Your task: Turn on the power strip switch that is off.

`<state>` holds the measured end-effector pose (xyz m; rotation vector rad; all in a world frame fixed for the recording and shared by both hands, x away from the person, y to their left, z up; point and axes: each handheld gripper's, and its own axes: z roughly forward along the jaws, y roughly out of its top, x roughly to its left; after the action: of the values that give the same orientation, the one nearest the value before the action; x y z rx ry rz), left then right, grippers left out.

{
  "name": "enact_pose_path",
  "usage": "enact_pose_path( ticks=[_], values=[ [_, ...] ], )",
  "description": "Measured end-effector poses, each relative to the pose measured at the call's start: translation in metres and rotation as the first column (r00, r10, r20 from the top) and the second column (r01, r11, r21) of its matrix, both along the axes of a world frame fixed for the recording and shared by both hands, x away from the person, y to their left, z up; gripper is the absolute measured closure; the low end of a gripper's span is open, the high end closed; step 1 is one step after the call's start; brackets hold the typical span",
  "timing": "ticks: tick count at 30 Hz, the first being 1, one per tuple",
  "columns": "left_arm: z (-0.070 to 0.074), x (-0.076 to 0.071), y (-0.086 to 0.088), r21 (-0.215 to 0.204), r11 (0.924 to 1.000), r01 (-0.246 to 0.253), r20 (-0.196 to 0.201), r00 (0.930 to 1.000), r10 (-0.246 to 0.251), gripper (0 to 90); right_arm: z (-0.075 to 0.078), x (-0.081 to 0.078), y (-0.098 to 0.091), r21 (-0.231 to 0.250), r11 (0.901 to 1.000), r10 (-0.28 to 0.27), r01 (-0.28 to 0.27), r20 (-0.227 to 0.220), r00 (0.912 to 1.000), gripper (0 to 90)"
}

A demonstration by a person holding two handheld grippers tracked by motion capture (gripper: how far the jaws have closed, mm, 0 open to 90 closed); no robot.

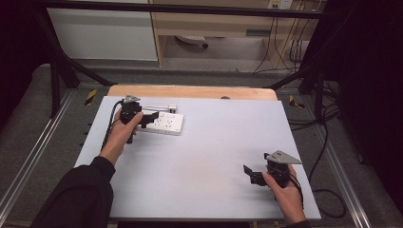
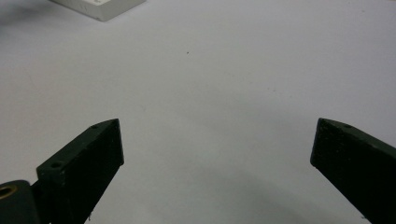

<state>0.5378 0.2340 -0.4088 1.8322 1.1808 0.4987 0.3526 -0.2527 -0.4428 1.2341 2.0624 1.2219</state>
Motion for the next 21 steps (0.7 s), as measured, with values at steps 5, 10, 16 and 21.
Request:
enact_pose_path(
  ticks=[5, 10, 16, 21],
  values=[
    [0.003, -0.003, -0.001, 0.0, 0.9999, 0.011, -0.004, 0.9999, -0.011, 12.2, 0.0, 0.0, 0.0, 0.002, 1.0, -0.001, 0.001, -0.001, 1.0, 3.0],
    [0.006, -0.007, -0.001, -0.01, 0.9994, 0.034, -0.017, 0.9993, -0.035, 8.9, 0.0, 0.0, 0.0, 0.003, 1.0, -0.001, 0.001, 0.0, 1.0, 3.0],
    [0.012, -0.014, -0.003, 0.001, 0.9986, 0.052, -0.03, 0.9982, -0.052, 8.3, 0.0, 0.0, 0.0, 0.003, 1.0, -0.001, 0.001, 0.0, 1.0, 3.0],
    [0.02, -0.023, -0.005, 0.008, 0.9978, 0.066, -0.032, 0.9974, -0.065, 8.4, 0.0, 0.0, 0.0, 0.002, 1.0, -0.001, 0.001, 0.002, 1.0, 3.0]
  ],
)
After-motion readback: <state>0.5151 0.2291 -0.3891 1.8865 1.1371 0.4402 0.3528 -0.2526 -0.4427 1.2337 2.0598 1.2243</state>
